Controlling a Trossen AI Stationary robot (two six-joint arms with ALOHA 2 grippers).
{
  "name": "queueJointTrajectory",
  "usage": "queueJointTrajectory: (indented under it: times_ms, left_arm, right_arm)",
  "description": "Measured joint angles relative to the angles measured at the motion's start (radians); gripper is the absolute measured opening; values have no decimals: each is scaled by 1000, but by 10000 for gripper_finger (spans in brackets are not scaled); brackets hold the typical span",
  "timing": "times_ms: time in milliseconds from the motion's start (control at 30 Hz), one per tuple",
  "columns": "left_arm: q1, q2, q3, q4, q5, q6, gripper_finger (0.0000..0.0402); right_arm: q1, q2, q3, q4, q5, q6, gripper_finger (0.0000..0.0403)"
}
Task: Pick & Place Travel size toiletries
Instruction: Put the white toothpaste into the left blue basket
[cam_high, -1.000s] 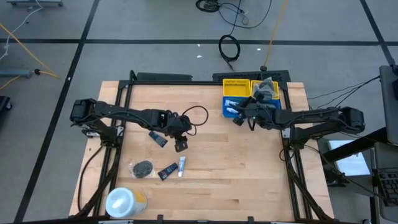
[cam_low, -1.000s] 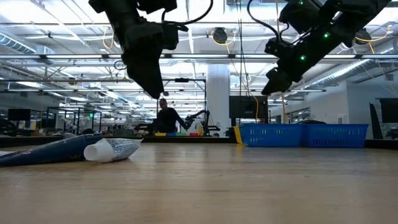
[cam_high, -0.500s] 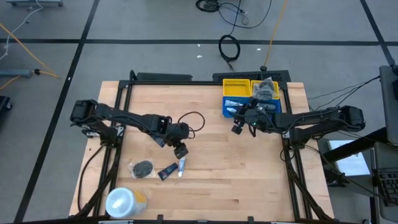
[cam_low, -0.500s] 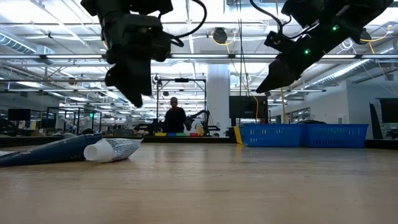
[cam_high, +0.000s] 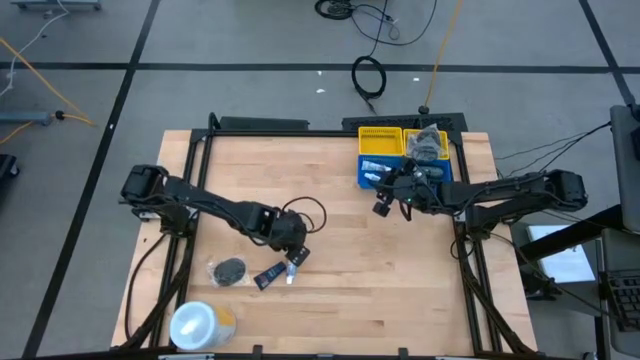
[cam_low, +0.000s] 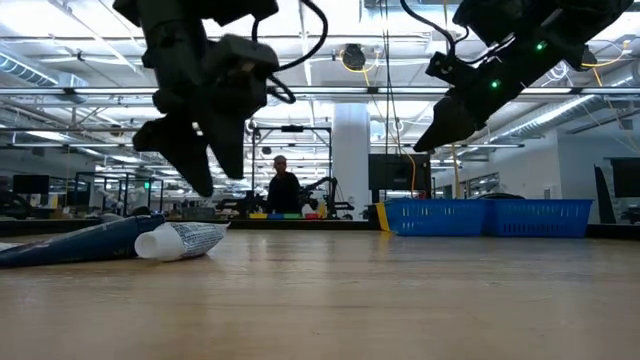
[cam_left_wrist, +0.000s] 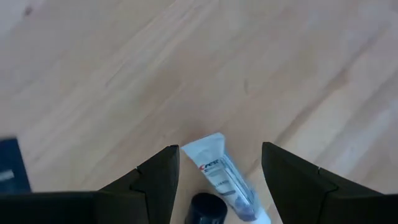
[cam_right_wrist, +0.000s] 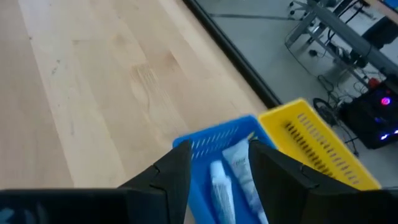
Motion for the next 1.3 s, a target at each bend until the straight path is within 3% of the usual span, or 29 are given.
queueJointTrajectory:
  times_ms: [267, 1100, 1200, 1300]
  left_arm:
    - [-23, 85, 0, -1, -16, -113, 225]
    - [-51, 180, 6, 49, -26, -278, 224]
    - [-49, 181, 5, 43, -26, -278, 206]
    - [-48, 182, 4, 39, -27, -289, 162]
  right_arm:
    - [0, 0, -80, 21, 1, 52, 148]
    - [3, 0, -81, 84, 1, 71, 141]
    - [3, 0, -81, 83, 1, 70, 141]
    - [3, 0, -81, 83, 1, 70, 140]
